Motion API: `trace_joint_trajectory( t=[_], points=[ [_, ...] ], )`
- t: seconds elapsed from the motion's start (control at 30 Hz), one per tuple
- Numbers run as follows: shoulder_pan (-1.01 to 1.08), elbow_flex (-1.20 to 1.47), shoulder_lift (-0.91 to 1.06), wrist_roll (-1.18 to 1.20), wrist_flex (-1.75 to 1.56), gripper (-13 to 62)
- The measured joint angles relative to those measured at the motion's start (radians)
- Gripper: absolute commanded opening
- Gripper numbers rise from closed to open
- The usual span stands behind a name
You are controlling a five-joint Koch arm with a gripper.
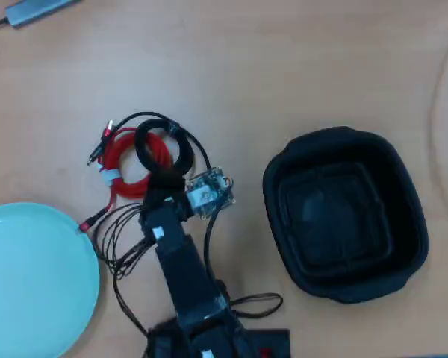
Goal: Put a black charging cable in a black bowl and put a red charging cable in a green bowl
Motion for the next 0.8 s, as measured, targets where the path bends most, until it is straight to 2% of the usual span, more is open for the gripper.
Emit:
trace_joint_trajectory(
  t=[0.37, 0.67, 0.8],
  points=[
    [-0.017, -0.189, -0.221, 0.288, 0.0, 33.0],
    [-0.077, -0.402, -0.492, 0.311, 0.0, 32.9],
    [-0.086, -0.43, -0.54, 0.311, 0.0, 33.4]
  ],
)
